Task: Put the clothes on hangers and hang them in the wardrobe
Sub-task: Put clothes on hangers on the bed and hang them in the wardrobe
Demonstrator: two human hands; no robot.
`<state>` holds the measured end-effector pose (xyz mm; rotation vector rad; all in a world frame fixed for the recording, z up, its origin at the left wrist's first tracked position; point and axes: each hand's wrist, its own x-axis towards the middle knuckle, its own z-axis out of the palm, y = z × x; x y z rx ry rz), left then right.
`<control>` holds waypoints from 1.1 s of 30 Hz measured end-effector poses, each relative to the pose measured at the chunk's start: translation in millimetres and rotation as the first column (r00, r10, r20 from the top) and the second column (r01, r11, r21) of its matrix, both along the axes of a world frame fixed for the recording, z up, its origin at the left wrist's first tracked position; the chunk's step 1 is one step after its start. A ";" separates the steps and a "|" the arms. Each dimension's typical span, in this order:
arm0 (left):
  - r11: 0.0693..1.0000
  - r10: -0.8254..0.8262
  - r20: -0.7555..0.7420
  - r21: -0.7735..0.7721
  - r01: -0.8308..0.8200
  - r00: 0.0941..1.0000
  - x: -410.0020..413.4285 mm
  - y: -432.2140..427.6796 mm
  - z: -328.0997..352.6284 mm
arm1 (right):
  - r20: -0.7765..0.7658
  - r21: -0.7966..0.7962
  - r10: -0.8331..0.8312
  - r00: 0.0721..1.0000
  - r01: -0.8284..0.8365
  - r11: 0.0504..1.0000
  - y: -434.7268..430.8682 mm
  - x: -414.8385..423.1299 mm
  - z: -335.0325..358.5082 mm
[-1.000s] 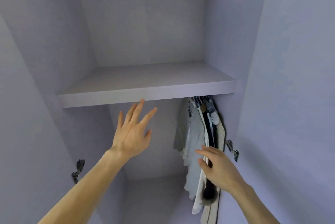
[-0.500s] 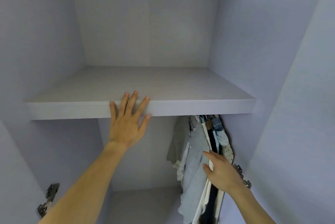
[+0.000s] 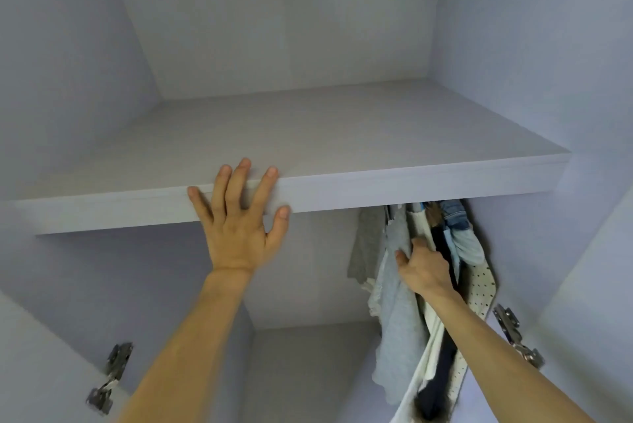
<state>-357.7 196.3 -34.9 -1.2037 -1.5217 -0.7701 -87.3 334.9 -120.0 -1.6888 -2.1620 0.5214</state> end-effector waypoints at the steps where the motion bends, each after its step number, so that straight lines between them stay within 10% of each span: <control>1: 1.000 0.005 -0.004 0.000 -0.005 1.000 0.8 0.0 0.5 | -0.011 0.010 0.003 1.000 -0.003 1.000 3.7 -5.8 -1.4; 8: 0.998 0.060 0.016 -0.016 -0.060 0.998 5.1 0.8 2.1 | -0.300 -0.174 0.003 0.954 -0.058 0.983 12.1 -31.7 -13.3; 16: 0.997 0.077 0.032 -0.016 -0.076 0.997 6.6 -0.6 2.5 | -0.749 -0.198 0.008 0.662 -0.236 0.951 -5.0 -36.3 2.8; 33: 0.960 0.141 0.203 -0.266 -0.084 0.969 31.1 -27.5 16.5 | -0.712 -0.175 0.248 0.657 -0.508 0.843 -102.0 -22.4 31.9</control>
